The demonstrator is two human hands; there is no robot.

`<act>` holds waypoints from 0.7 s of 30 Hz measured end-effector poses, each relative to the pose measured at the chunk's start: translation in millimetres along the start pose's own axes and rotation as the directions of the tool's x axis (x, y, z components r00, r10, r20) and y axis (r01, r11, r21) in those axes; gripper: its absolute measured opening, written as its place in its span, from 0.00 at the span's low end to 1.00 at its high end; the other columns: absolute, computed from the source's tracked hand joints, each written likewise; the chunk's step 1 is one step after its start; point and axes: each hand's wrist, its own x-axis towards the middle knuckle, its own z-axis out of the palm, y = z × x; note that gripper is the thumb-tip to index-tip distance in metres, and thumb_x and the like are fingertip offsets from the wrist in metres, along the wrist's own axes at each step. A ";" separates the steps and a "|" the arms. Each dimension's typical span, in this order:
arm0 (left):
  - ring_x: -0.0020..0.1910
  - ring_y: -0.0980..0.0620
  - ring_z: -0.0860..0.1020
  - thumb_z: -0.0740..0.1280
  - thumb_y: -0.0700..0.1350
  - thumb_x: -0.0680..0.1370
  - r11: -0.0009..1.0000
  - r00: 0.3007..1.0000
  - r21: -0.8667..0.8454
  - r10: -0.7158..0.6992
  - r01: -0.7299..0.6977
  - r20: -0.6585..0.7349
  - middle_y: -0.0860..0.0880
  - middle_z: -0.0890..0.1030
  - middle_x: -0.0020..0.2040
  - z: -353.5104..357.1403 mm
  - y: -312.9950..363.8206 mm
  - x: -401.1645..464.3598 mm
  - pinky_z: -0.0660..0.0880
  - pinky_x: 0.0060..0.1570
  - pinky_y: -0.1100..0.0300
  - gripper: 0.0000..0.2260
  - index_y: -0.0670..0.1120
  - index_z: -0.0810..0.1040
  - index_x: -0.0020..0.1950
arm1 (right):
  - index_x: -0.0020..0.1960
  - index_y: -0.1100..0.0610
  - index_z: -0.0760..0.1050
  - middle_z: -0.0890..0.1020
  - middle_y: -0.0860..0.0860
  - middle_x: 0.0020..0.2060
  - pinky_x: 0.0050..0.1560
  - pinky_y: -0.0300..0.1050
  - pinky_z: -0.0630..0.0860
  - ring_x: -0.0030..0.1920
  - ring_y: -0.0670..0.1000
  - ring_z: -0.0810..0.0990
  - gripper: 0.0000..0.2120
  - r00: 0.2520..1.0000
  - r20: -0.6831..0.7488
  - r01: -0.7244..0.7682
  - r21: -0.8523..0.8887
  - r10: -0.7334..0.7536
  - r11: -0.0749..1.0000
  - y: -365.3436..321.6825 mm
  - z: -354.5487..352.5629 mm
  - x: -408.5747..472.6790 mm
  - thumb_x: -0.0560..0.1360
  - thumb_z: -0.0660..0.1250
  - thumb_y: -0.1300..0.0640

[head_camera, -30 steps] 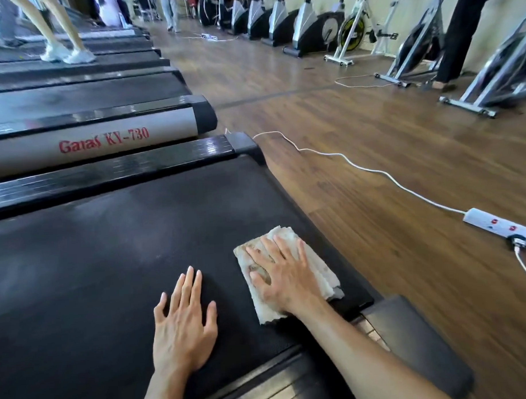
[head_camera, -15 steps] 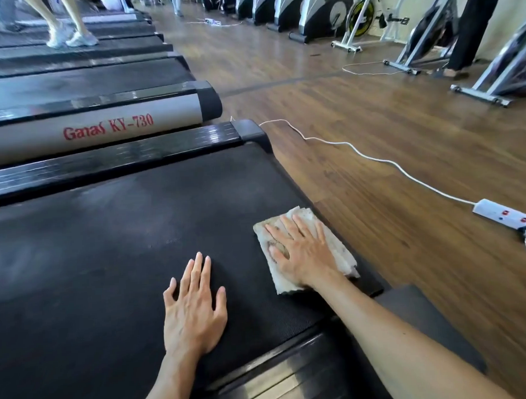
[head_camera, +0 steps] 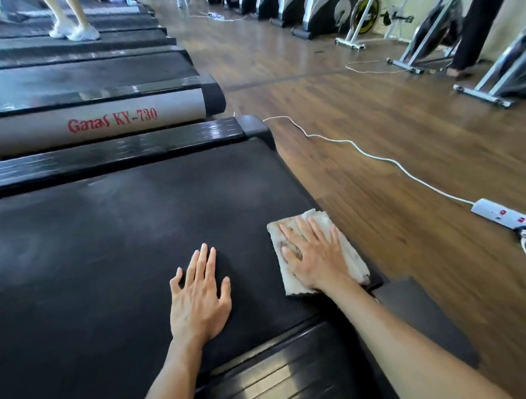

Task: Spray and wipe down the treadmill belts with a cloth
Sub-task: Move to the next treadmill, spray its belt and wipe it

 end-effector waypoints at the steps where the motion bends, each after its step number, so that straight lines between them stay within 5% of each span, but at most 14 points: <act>1: 0.82 0.58 0.43 0.37 0.62 0.76 1.000 1.000 -0.006 0.000 0.000 -0.007 0.55 0.45 0.84 0.3 -0.8 0.8 0.47 0.78 0.50 0.37 0.51 0.50 0.84 | 0.82 0.36 0.55 0.53 0.42 0.83 0.80 0.62 0.40 0.83 0.47 0.43 0.35 0.998 0.008 0.057 0.017 -0.058 0.998 -1.5 0.8 -10.3 0.75 0.40 0.34; 5: 0.82 0.58 0.45 0.38 0.62 0.77 0.999 1.000 -0.024 0.021 -0.022 -0.016 0.55 0.46 0.84 3.1 -1.7 -0.7 0.48 0.78 0.49 0.36 0.51 0.51 0.84 | 0.80 0.31 0.54 0.48 0.37 0.82 0.80 0.57 0.36 0.82 0.43 0.39 0.33 0.968 0.114 0.221 0.053 -0.225 0.974 8.8 -7.1 -48.8 0.75 0.42 0.32; 13: 0.81 0.58 0.44 0.40 0.61 0.78 0.999 1.000 -0.047 -0.007 0.006 -0.020 0.55 0.47 0.83 6.4 -1.6 2.0 0.45 0.77 0.51 0.35 0.50 0.53 0.84 | 0.83 0.37 0.46 0.46 0.42 0.84 0.80 0.60 0.40 0.83 0.50 0.41 0.36 0.994 0.042 -0.096 -0.038 0.098 0.995 4.1 -8.9 27.6 0.75 0.32 0.33; 16: 0.81 0.59 0.45 0.42 0.61 0.77 0.999 1.000 -0.047 -0.001 0.000 -0.009 0.55 0.47 0.83 6.9 -3.4 -1.5 0.44 0.77 0.52 0.35 0.50 0.54 0.84 | 0.83 0.37 0.47 0.45 0.43 0.84 0.80 0.61 0.36 0.82 0.49 0.39 0.36 0.998 0.065 0.011 -0.032 -0.009 0.999 -20.8 -2.8 31.1 0.76 0.35 0.34; 21: 0.81 0.59 0.42 0.47 0.61 0.75 0.991 0.998 -0.134 -0.026 0.019 -0.051 0.56 0.46 0.83 -13.1 5.1 26.8 0.39 0.78 0.52 0.37 0.52 0.49 0.84 | 0.80 0.31 0.56 0.51 0.37 0.82 0.79 0.48 0.34 0.83 0.44 0.44 0.31 0.979 0.023 0.202 0.041 -0.203 0.979 -3.2 -3.9 -28.4 0.78 0.46 0.31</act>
